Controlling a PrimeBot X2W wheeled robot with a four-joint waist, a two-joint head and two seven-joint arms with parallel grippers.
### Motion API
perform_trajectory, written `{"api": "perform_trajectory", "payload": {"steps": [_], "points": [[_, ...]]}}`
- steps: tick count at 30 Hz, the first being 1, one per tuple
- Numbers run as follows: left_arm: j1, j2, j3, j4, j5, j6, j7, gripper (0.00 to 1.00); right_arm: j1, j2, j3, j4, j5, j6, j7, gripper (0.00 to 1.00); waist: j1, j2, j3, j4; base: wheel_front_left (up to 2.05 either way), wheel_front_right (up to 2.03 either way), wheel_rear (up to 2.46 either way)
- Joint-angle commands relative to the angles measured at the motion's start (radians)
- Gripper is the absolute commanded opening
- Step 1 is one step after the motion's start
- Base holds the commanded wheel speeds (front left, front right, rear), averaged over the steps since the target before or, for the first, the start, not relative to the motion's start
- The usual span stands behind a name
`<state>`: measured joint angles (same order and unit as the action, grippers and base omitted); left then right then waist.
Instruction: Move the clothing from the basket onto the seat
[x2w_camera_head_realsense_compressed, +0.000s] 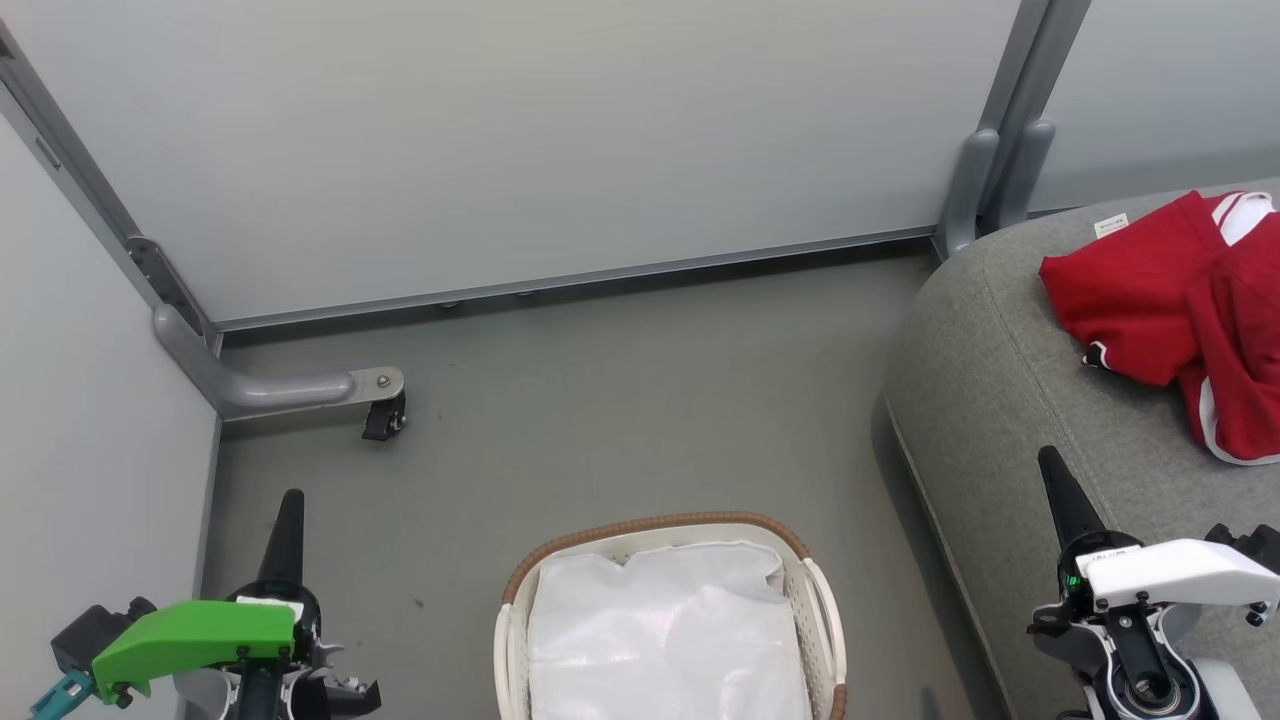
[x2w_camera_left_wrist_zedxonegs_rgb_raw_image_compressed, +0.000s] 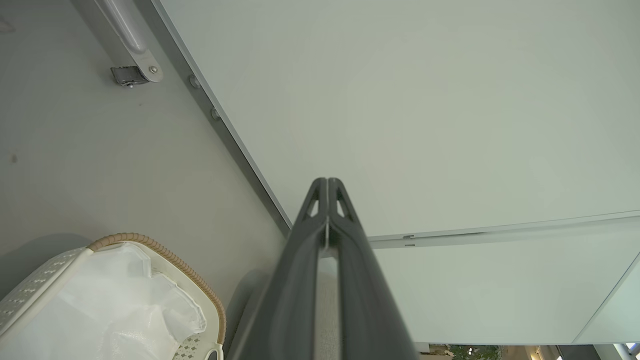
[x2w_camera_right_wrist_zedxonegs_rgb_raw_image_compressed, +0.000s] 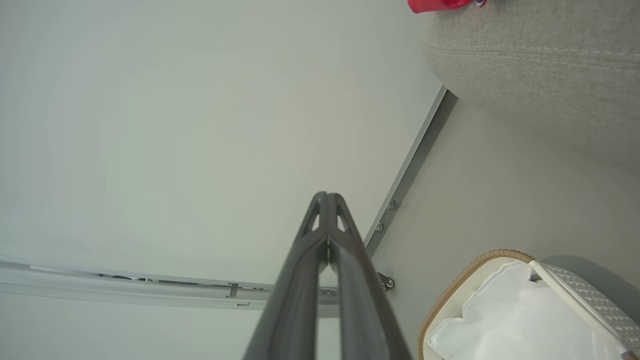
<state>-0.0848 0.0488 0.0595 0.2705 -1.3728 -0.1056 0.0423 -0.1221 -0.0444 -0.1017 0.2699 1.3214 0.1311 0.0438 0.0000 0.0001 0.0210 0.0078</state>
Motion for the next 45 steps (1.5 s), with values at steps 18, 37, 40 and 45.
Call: {"api": "perform_trajectory", "payload": {"steps": [18, 37, 40, 45], "points": [[-0.027, 0.006, 0.032, -0.019, -0.136, -0.019, 0.04, 0.0, 0.012, -0.008, -0.009, -0.019, 0.164, -0.001, 0.041, 0.0, 0.0, -0.0001, -0.009, -0.004, 0.0, 0.0, 0.0], [-0.031, 0.006, 0.057, -0.028, -0.245, -0.029, 0.074, 0.0, 0.019, -0.009, -0.014, -0.028, 0.297, -0.001, 0.074, 0.0, 0.0, -0.0001, -0.018, -0.008, 0.0, 0.0, 0.0], [-0.029, 0.005, 0.056, -0.027, -0.243, -0.029, 0.074, 0.0, 0.019, -0.009, -0.014, -0.028, 0.293, -0.001, 0.074, 0.0, 0.0, -0.0001, -0.018, -0.008, 0.0, 0.0, 0.0], [-0.029, 0.005, 0.057, -0.027, -0.243, -0.029, 0.074, 0.0, 0.019, -0.009, -0.014, -0.027, 0.293, -0.001, 0.074, 0.0, 0.0, -0.0001, -0.018, -0.008, 0.0, 0.0, 0.0]]}}
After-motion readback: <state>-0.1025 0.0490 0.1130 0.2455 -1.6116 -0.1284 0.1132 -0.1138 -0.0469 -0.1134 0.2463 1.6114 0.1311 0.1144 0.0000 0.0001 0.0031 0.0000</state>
